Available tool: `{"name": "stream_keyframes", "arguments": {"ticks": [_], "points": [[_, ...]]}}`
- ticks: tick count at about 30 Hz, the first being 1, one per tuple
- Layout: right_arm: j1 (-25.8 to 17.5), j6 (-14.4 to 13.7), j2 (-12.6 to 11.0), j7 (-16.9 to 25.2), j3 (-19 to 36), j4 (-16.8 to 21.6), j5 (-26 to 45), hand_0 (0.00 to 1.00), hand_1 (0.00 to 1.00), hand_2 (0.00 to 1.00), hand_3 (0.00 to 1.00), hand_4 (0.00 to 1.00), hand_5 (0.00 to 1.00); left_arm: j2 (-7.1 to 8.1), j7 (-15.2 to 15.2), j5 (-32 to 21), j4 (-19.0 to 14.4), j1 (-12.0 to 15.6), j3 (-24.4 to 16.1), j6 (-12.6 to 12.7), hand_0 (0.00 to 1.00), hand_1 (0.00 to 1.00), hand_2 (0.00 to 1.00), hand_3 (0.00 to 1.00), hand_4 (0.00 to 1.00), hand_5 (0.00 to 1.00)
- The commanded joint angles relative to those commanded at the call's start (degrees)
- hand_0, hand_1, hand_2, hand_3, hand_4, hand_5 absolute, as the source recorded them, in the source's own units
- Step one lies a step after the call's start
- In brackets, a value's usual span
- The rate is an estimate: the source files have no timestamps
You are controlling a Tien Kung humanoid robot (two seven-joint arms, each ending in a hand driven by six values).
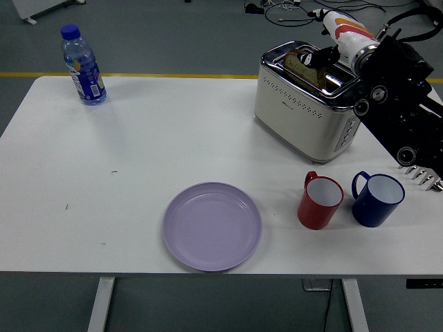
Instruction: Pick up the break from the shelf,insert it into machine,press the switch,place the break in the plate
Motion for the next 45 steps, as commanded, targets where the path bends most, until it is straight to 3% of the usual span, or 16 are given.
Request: {"name": "stream_keyframes", "arguments": {"ticks": [4,7,8,10,12,13,14,19,20,22,25,26,29,35,45], "points": [[-2.0,-3.5,-2.6,-0.6,1.1,3.9,-0.1,0.788,0.769,0.892,0.916,0.769,0.198,0.00,0.0,0.2,0.0,0.1,0.1,0.0,0.673,0.679,0.715,0.817,0.538,0.998],[-5.0,-10.1,-6.0,-1.9,3.0,8.6,0.2,0.788,0.769,0.892,0.916,0.769,0.198,0.00,-0.1,0.3,0.0,0.2,0.1,-0.1,0.673,0.679,0.715,0.817,0.538,0.998],[-6.5,-12.1,-7.4,-2.0,4.1,10.3,0.9,0.571,0.555,0.641,0.789,0.479,0.043,0.00,-0.1,0.3,0.0,0.2,0.0,-0.1,0.673,0.679,0.715,0.817,0.539,0.998],[-8.8,-15.0,-9.7,-1.5,5.6,13.3,2.3,0.571,0.555,0.641,0.789,0.479,0.043,0.00,-0.1,0.6,0.0,0.3,-0.2,-0.1,0.673,0.679,0.715,0.817,0.539,0.998],[-9.7,-15.7,-10.4,-1.4,6.1,14.5,2.7,0.571,0.555,0.641,0.789,0.479,0.043,0.00,-0.1,0.7,0.0,0.4,-0.3,-0.1,0.673,0.679,0.715,0.817,0.539,0.998],[-11.1,-16.2,-11.9,-0.2,6.9,16.0,3.6,0.571,0.555,0.641,0.789,0.479,0.043,0.00,0.0,0.9,0.0,0.4,-0.4,-0.2,0.673,0.679,0.715,0.817,0.539,0.998],[-12.1,-16.3,-12.8,0.6,7.4,17.0,4.2,0.340,0.386,0.475,0.719,0.416,0.027,0.00,0.0,1.0,0.0,0.5,-0.5,-0.2,0.673,0.678,0.714,0.817,0.538,0.998],[-18.9,-17.1,-18.0,4.9,10.7,22.4,7.4,0.340,0.386,0.475,0.719,0.416,0.027,0.00,0.1,1.8,0.0,0.8,-1.4,-0.3,0.673,0.678,0.714,0.817,0.538,0.998],[-19.6,-17.1,-18.4,5.1,10.9,22.8,7.4,0.267,0.263,0.366,0.587,0.408,0.002,0.00,0.1,1.9,0.0,0.8,-1.4,-0.3,0.673,0.679,0.713,0.816,0.539,0.998],[-20.4,-17.0,-19.0,5.2,11.3,23.3,7.2,0.267,0.263,0.366,0.587,0.408,0.002,0.00,0.1,2.1,0.0,0.8,-1.6,-0.4,0.673,0.679,0.713,0.816,0.539,0.998],[-25.1,-16.9,-21.0,5.7,12.1,24.5,7.0,0.267,0.263,0.366,0.587,0.408,0.002,0.00,0.2,2.9,0.0,1.0,-2.2,-0.5,0.673,0.679,0.713,0.816,0.539,0.998],[-26.4,-16.9,-21.3,6.0,12.1,24.6,6.8,0.213,0.209,0.308,0.553,0.470,0.002,0.00,0.3,3.1,0.0,1.0,-2.4,-0.6,0.673,0.678,0.713,0.816,0.537,0.998],[-28.1,-16.8,-21.6,6.1,12.0,24.6,6.3,0.213,0.209,0.308,0.553,0.470,0.002,0.00,0.4,3.5,0.0,1.0,-2.6,-0.7,0.673,0.678,0.713,0.816,0.537,0.998],[-30.6,-13.5,-21.9,6.5,10.7,24.6,4.5,0.202,0.198,0.290,0.545,0.482,0.002,0.00,0.4,4.0,0.0,1.0,-3.1,-0.7,0.672,0.678,0.712,0.817,0.537,0.998],[-31.6,-12.1,-20.7,6.8,7.4,23.6,2.5,0.208,0.175,0.276,0.543,0.483,0.002,0.00,0.4,3.9,0.0,0.9,-2.9,-0.8,0.671,0.678,0.713,0.815,0.535,0.998]]}}
